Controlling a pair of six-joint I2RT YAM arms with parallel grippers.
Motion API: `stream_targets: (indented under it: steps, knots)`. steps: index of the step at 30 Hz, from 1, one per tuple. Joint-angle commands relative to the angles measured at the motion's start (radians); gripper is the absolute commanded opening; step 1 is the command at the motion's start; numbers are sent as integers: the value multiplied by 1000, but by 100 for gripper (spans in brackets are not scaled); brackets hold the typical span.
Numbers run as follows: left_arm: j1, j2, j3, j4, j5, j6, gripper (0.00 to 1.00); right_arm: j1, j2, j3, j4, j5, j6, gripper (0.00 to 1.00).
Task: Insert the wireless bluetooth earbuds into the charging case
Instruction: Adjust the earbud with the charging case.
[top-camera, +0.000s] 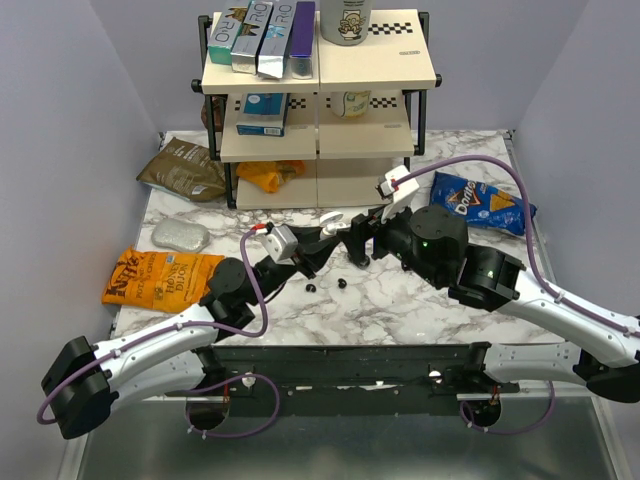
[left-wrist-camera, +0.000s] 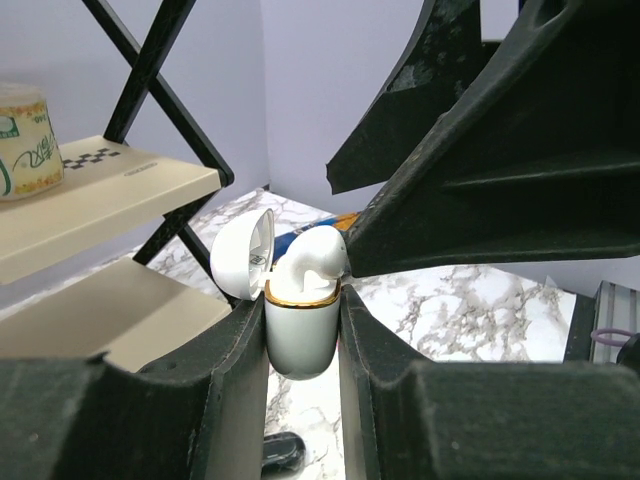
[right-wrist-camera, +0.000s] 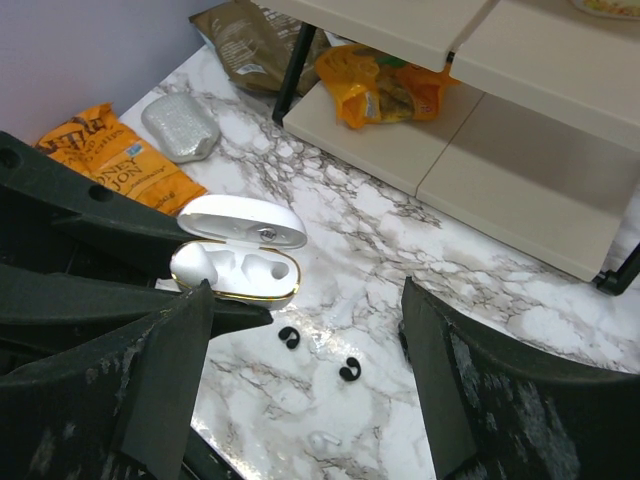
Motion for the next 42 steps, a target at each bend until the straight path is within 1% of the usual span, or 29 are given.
stream_targets:
  steps: [1,8,12,17,24,30,34,42]
  knots:
    - [-3,-23,10,55,17,7,0,-5,-10,-19,-39,58,-11,84]
    - [-3,-22,4,61,20,0,0,-5,-21,-22,-30,36,-12,84]
    - [-2,-16,0,61,19,-3,0,-5,-49,-29,5,-21,-12,84]
    - [-3,-10,-2,64,16,-3,0,-4,-41,-7,1,-81,-9,83]
    - [-2,-5,0,64,27,-3,0,-4,-16,13,9,-78,-18,84]
    - [-3,-3,-2,55,22,4,0,-5,-13,36,39,-129,-20,84]
    - [-3,4,3,55,27,2,0,-4,4,56,50,-133,-23,83]
    - [-3,-3,1,60,40,-6,0,-4,45,80,33,-75,-31,84]
